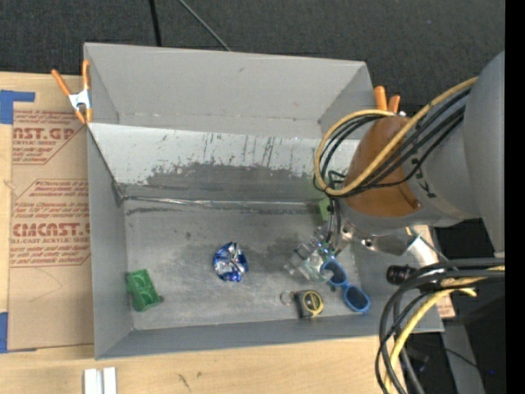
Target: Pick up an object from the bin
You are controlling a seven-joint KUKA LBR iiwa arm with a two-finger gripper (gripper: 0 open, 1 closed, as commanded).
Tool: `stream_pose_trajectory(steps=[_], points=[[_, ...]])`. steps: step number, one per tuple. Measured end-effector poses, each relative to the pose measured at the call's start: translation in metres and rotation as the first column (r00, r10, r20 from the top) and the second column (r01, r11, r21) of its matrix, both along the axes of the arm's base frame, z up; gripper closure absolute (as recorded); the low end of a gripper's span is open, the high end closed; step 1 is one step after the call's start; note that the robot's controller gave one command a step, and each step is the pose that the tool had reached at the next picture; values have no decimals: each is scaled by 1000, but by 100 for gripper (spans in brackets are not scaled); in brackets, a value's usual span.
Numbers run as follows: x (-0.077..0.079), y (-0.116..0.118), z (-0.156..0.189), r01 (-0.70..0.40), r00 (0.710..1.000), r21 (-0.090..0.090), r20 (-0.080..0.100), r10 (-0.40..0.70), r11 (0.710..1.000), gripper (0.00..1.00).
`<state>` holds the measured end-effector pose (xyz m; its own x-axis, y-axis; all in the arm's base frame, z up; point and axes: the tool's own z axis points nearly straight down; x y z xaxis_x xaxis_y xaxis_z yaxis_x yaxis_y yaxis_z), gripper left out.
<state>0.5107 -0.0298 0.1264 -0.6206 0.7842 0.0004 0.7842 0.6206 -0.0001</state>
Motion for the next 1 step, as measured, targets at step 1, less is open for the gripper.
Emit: stream_pose_trajectory(steps=[1], points=[[0,0,34,-1,1000,0,3,1,1000,100]])
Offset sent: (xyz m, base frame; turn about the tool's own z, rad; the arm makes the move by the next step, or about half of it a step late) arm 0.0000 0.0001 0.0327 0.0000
